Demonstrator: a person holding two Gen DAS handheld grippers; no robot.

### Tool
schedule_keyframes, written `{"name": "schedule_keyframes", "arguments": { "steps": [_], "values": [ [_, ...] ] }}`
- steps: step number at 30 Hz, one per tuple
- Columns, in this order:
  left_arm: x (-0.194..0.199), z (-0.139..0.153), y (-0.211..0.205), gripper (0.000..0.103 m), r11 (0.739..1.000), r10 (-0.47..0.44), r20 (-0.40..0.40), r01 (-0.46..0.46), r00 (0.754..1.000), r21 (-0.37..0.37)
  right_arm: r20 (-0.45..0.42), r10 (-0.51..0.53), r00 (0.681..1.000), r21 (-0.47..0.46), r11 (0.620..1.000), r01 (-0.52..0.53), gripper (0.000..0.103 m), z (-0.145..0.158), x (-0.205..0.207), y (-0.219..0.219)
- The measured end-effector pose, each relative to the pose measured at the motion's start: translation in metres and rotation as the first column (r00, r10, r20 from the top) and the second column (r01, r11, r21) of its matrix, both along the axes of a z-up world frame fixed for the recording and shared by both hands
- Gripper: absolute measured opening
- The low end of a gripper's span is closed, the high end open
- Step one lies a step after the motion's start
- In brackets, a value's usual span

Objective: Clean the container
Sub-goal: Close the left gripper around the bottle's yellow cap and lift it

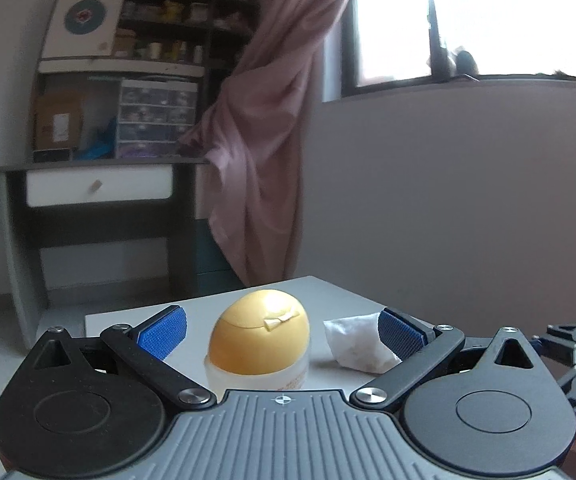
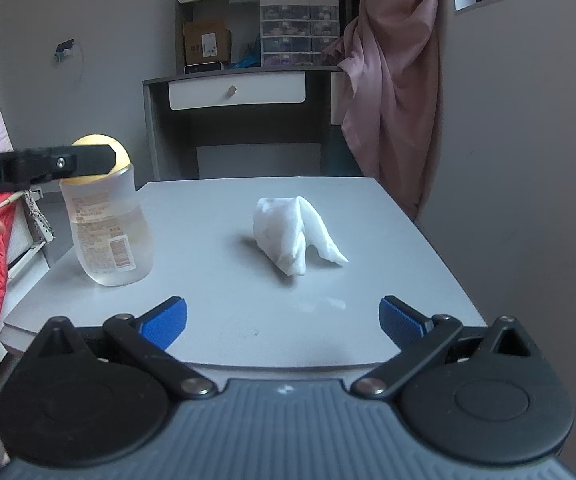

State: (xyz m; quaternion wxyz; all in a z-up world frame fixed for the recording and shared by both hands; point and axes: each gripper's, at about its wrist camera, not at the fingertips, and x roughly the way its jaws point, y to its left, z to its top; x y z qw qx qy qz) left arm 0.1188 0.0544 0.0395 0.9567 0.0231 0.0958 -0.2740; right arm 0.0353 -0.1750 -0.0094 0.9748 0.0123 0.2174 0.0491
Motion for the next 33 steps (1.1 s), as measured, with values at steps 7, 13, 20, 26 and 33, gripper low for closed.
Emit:
{"name": "schedule_keyframes", "arguments": {
  "steps": [7, 13, 20, 26, 33],
  "values": [
    [0.012, -0.005, 0.006, 0.103, 0.998, -0.062, 0.004, 0.062, 0.998, -0.001, -0.005, -0.007, 1.000, -0.004, 1.000, 0.007, 0.103, 0.001, 0.001, 0.002],
    [0.024, -0.011, 0.012, 0.100, 0.994, -0.106, -0.019, 0.105, 0.994, -0.041, -0.009, -0.001, 1.000, -0.003, 1.000, 0.001, 0.103, 0.002, 0.003, 0.004],
    [0.040, -0.016, 0.026, 0.047, 0.988, -0.131, -0.100, 0.121, 0.986, -0.096, -0.013, -0.010, 1.000, 0.002, 1.000, 0.010, 0.103, 0.001, 0.002, 0.001],
    [0.035, -0.017, 0.026, 0.046, 0.992, -0.104, -0.116, 0.095, 0.988, -0.081, -0.017, -0.007, 1.000, 0.018, 1.000, 0.008, 0.103, -0.001, 0.001, 0.000],
    [0.028, -0.011, 0.018, 0.046, 0.998, -0.029, -0.127, 0.021, 0.991, -0.062, -0.011, -0.015, 1.000, 0.002, 1.000, 0.016, 0.103, -0.001, 0.003, -0.003]
  ]
}}
